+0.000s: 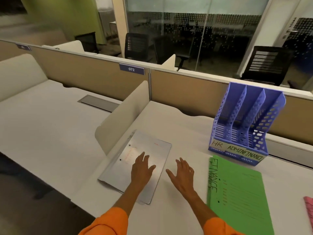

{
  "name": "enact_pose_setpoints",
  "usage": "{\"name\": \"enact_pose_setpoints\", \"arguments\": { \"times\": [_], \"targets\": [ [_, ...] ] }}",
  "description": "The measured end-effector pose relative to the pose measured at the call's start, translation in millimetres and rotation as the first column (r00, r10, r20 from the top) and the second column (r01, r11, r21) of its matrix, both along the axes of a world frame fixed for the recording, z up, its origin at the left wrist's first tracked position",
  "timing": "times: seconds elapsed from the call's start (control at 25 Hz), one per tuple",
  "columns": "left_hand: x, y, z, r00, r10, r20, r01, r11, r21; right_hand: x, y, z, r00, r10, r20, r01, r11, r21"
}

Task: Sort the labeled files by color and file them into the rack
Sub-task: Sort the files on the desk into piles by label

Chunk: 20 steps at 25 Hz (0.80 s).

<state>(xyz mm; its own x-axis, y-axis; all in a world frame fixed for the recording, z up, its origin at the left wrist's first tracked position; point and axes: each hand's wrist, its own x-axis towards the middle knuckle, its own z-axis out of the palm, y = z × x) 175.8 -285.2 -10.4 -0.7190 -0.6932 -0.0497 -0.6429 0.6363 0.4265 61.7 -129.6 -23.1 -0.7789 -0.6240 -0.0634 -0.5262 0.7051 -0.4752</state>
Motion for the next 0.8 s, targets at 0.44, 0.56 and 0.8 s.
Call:
{"name": "enact_pose_setpoints", "arguments": {
  "times": [0.44, 0.56, 0.8],
  "targets": [
    [68, -89, -10, 0.983, 0.180, 0.036, -0.182, 0.981, 0.065, 52, -71, -22, 0.984, 0.149, 0.103, -0.157, 0.984, 0.080],
    [70, -98, -13, 0.979, 0.206, 0.002, -0.204, 0.967, 0.152, 56, -67, -29, 0.975, 0.147, 0.166, -0.160, 0.985, 0.063],
    [55, -106, -15, 0.952, 0.304, -0.032, -0.292, 0.936, 0.196, 49, -64, -33, 0.958, 0.146, 0.246, -0.159, 0.987, 0.033]
  ]
}}
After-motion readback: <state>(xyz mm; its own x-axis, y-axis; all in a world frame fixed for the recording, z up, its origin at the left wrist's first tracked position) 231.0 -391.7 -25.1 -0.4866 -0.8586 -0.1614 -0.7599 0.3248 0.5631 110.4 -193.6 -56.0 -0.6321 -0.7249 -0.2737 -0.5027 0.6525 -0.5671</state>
